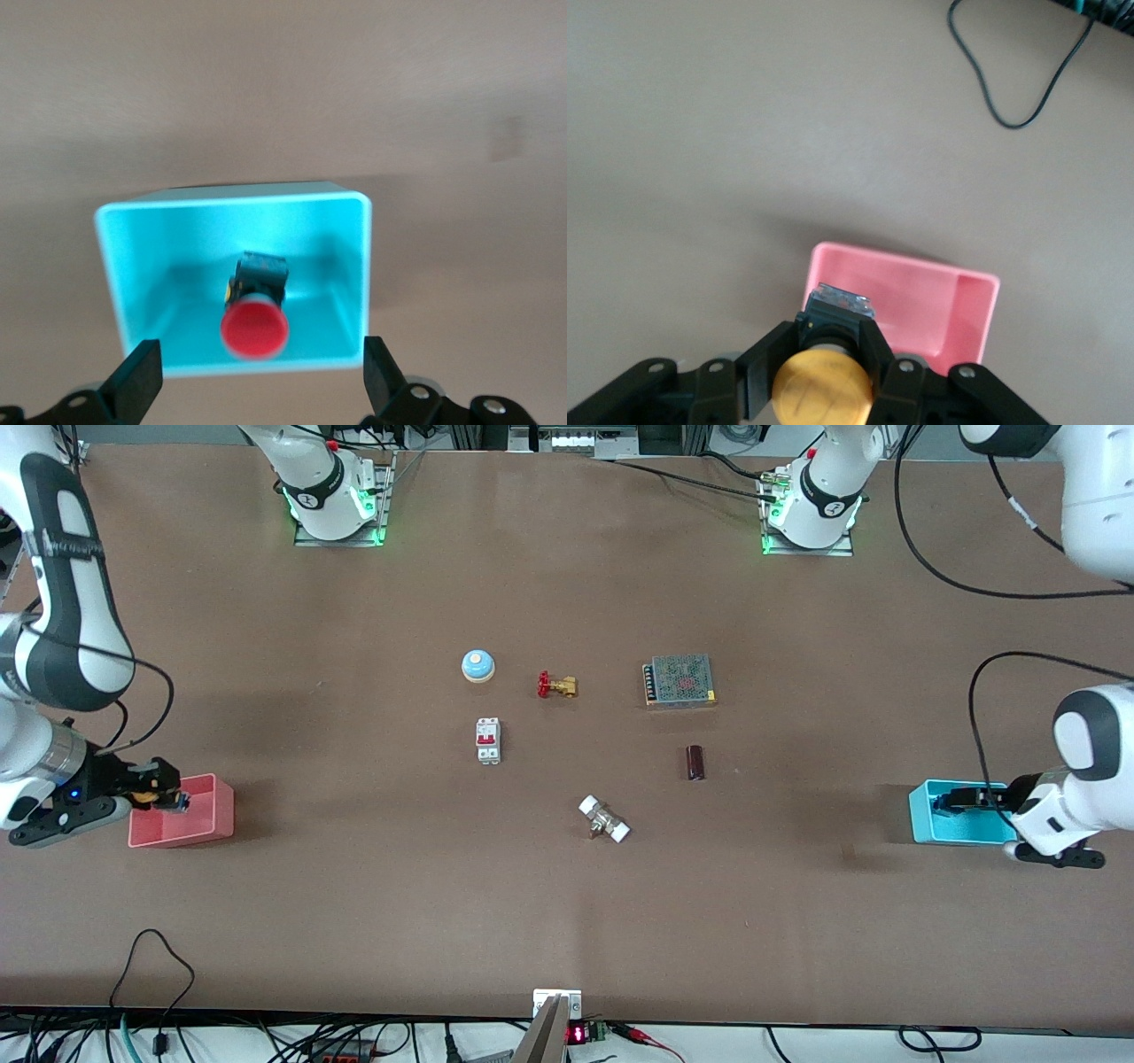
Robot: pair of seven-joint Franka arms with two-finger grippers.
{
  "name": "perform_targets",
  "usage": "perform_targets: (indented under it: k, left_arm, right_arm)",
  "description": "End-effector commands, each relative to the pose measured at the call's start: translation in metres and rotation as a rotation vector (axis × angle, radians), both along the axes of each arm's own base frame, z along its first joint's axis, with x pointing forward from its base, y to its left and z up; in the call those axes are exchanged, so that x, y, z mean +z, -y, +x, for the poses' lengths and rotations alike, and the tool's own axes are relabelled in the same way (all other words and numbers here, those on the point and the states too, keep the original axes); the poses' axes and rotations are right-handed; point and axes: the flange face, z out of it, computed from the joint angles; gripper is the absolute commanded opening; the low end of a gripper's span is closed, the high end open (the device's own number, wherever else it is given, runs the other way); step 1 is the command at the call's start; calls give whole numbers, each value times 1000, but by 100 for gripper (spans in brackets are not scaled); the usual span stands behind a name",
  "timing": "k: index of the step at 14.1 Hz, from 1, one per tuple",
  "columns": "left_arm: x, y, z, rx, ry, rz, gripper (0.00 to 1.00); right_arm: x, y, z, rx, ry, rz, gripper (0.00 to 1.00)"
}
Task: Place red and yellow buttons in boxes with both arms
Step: 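Release the red button into the cyan box while the right gripper carries yellow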
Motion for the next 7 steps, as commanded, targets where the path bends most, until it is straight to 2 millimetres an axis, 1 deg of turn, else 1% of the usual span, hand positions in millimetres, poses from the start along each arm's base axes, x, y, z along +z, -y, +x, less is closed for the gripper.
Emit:
perform_targets:
  k: [1,2,4,5,6,7]
  left_arm:
    - [76,19,-11,-41,34,16,100]
    - [94,29,-13,-47,36,12,100]
    - [133,72,-11,-72,33,15,100]
    - [149,97,-12,-65,11,18,100]
    - [171,123,-15,-44,-15,28,100]
    - [189,142,-21,-24,-41,36,100]
  right_arm:
    - [-15,12,11,6,26,10,28]
    - [-21,16,12,2,35,6,28]
    - [-38,26,11,-11,20,5,28]
    - [-45,29,9,-16,9,8,28]
    - [-50,33,8,-20,3,8,28]
    - [-53,36,7,-25,-1,9,28]
